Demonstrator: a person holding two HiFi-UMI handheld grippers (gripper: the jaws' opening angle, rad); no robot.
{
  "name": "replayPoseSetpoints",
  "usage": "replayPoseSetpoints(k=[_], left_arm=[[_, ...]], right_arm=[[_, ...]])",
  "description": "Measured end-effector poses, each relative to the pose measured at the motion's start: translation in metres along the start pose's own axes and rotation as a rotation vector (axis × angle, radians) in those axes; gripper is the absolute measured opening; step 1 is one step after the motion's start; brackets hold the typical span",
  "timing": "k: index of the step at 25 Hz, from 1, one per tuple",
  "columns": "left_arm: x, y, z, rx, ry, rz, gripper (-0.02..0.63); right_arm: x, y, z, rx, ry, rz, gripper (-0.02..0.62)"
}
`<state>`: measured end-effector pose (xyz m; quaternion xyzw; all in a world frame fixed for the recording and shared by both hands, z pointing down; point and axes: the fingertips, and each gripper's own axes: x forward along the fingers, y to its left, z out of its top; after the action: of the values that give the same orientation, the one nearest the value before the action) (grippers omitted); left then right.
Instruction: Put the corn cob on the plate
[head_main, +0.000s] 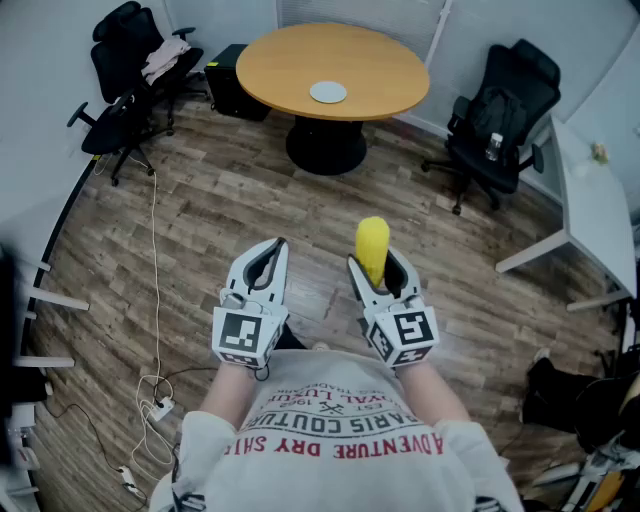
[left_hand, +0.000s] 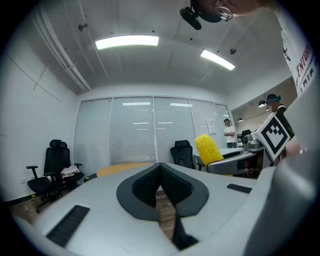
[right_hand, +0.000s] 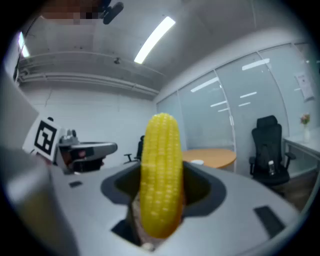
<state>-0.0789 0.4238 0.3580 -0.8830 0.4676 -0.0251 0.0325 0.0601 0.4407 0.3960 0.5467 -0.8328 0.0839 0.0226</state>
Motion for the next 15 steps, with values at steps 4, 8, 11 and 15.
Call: replayPoseSetpoints(k=[4, 8, 11, 15], left_arm=[[0.008, -0.003, 0.001, -0.003, 0.003, -0.009, 0.032], [0.013, -0.006, -0.001, -0.002, 0.01, -0.025, 0.032], [0.017, -0.004, -0.004, -0.002, 0.018, -0.036, 0.032], [0.027, 0.003, -0.009, -0.002, 0.03, -0.054, 0.032]], right_arm=[[0.002, -0.008, 0.001, 0.006, 0.007, -0.007, 0.264], [0.004, -0.013, -0.001, 0.012, 0.011, -0.015, 0.264], [0.007, -0.015, -0.002, 0.02, 0.012, -0.028, 0.264], [0.017, -0.019, -0.002, 0.037, 0.009, -0.046, 0.264]])
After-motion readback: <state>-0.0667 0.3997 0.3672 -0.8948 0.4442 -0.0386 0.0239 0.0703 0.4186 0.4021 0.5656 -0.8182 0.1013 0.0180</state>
